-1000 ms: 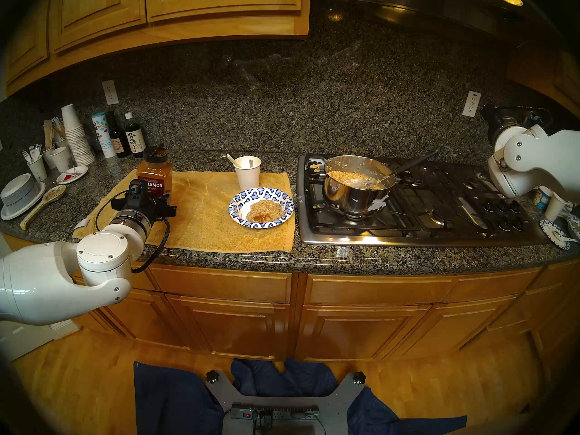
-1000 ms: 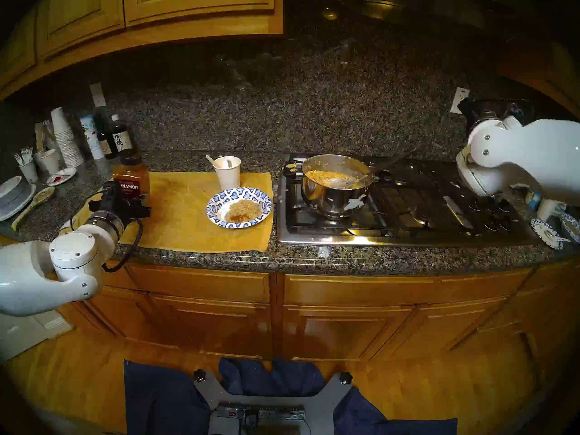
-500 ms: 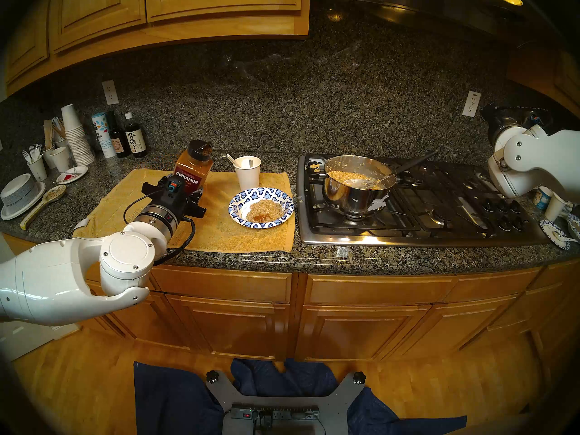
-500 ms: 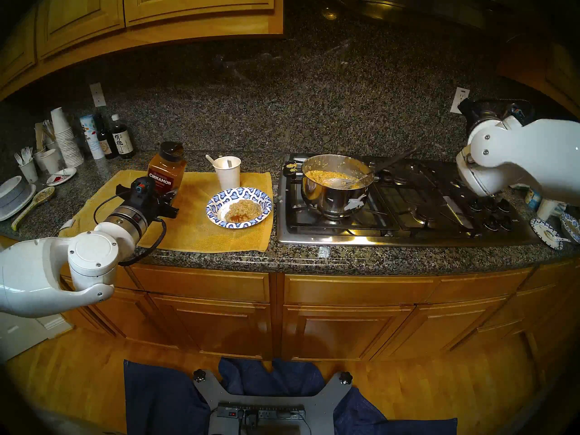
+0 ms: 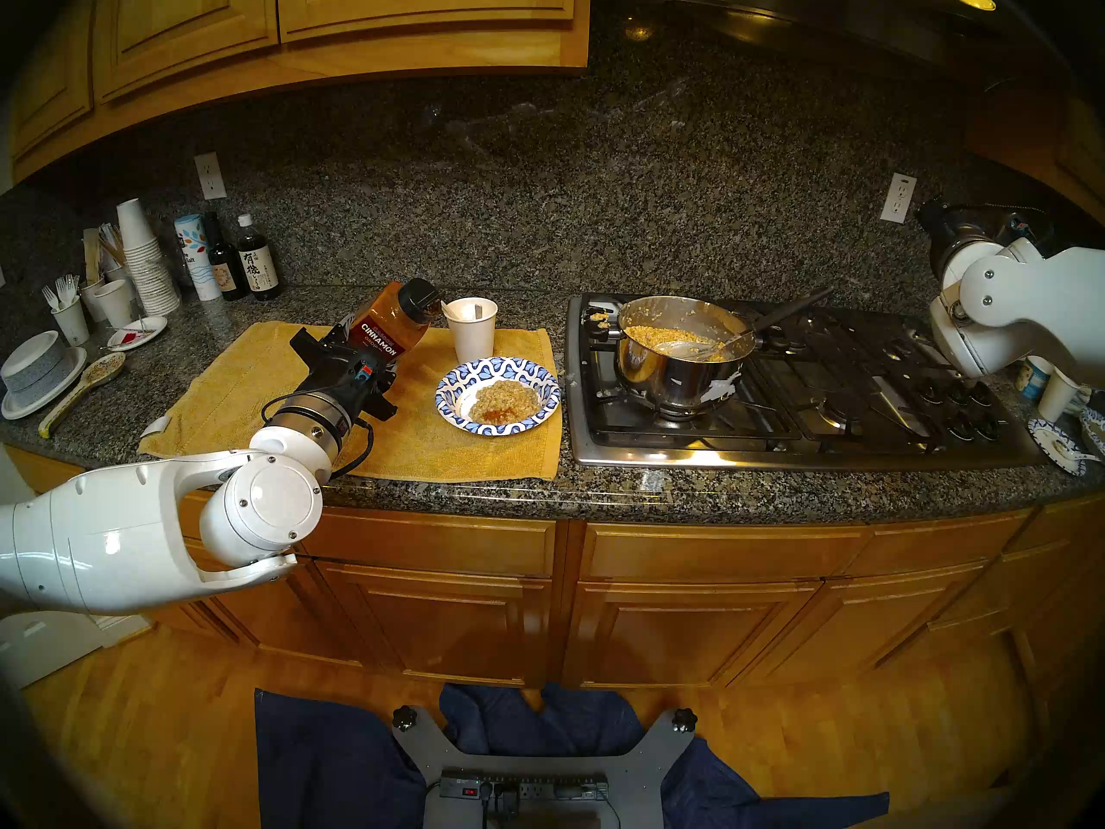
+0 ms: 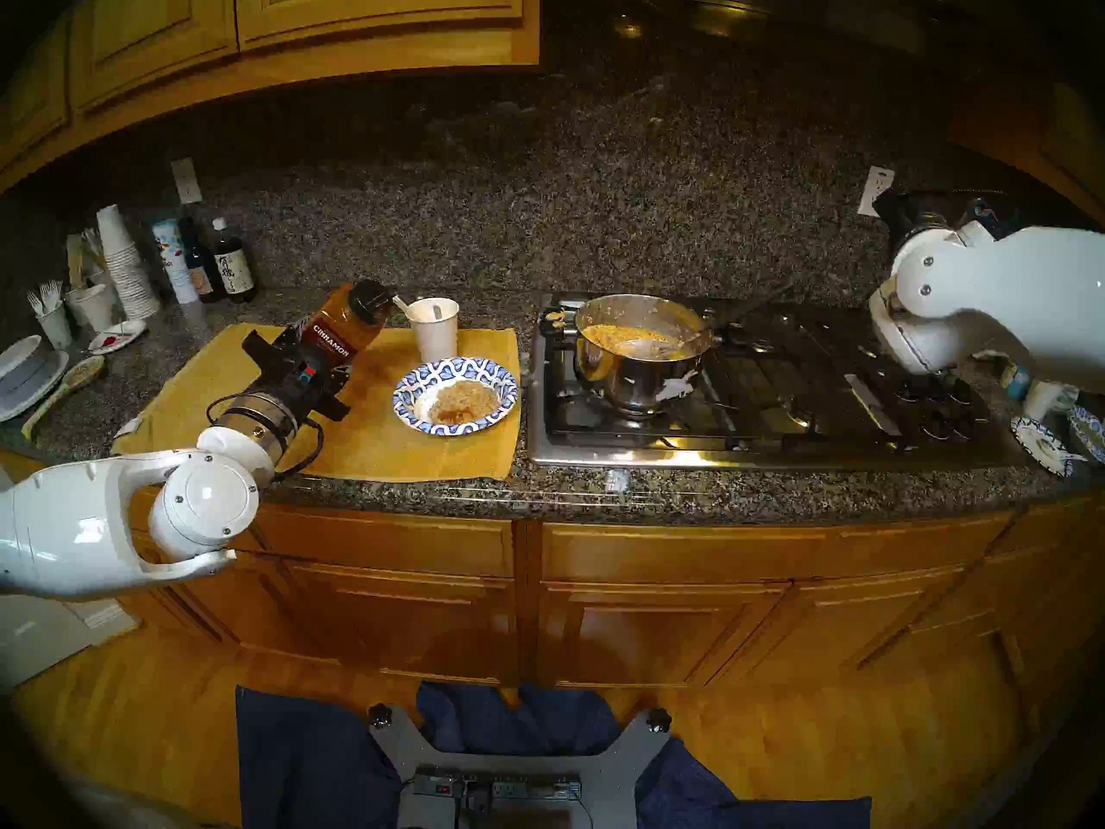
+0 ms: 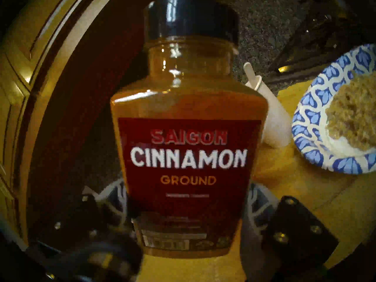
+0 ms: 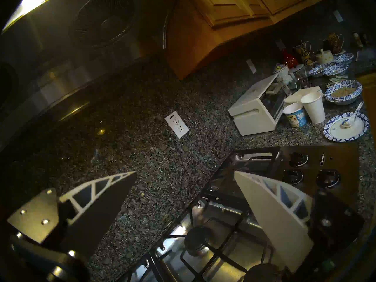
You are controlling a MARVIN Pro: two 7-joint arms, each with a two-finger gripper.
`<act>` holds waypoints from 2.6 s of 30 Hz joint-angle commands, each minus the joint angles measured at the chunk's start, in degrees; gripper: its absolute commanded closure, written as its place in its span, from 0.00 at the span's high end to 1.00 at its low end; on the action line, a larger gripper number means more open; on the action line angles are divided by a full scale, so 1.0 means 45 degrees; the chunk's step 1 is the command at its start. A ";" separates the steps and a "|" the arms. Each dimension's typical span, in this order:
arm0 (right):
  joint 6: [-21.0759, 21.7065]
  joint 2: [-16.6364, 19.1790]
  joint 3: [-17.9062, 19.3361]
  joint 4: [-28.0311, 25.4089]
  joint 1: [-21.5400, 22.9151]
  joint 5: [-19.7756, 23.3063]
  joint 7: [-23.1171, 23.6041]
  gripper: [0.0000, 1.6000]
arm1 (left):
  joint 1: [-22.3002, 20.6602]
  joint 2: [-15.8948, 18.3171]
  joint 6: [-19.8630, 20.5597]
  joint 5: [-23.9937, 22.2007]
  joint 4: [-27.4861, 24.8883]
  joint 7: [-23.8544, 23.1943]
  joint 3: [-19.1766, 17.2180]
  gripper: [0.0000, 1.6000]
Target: Scoop oatmeal into bowl and add cinnamon
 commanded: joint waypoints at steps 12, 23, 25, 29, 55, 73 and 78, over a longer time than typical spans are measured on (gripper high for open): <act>0.0001 -0.0109 0.0236 0.0127 0.0353 -0.0099 -0.0635 1.00 | -0.1063 -0.0923 0.0936 0.5903 0.1379 -0.0224 0.0417 0.00; 0.0001 -0.0122 0.0242 0.0125 0.0358 -0.0092 -0.0676 1.00 | -0.1611 -0.2115 0.1238 0.8842 0.3159 -0.1261 0.0921 0.00; 0.0001 -0.0123 0.0238 0.0127 0.0356 -0.0082 -0.0656 1.00 | -0.1730 -0.2233 0.1252 0.9348 0.3371 -0.1418 0.0989 0.00; 0.0001 -0.0125 0.0227 0.0130 0.0352 -0.0056 -0.0601 1.00 | -0.1988 -0.2525 0.1249 1.0454 0.3814 -0.1737 0.1133 0.00; 0.0001 -0.0161 0.0244 0.0124 0.0367 -0.0054 -0.0733 1.00 | -0.3414 -0.2088 0.0612 1.5340 0.5177 -0.3383 0.1331 0.00; 0.0001 -0.0171 0.0236 0.0127 0.0363 -0.0034 -0.0699 1.00 | -0.3634 -0.2901 0.0558 1.5202 0.5412 -0.3103 0.0609 0.00; 0.0001 -0.0174 0.0248 0.0123 0.0367 -0.0062 -0.0766 1.00 | -0.3604 -0.2831 0.0642 1.5053 0.5254 -0.3081 0.0457 0.00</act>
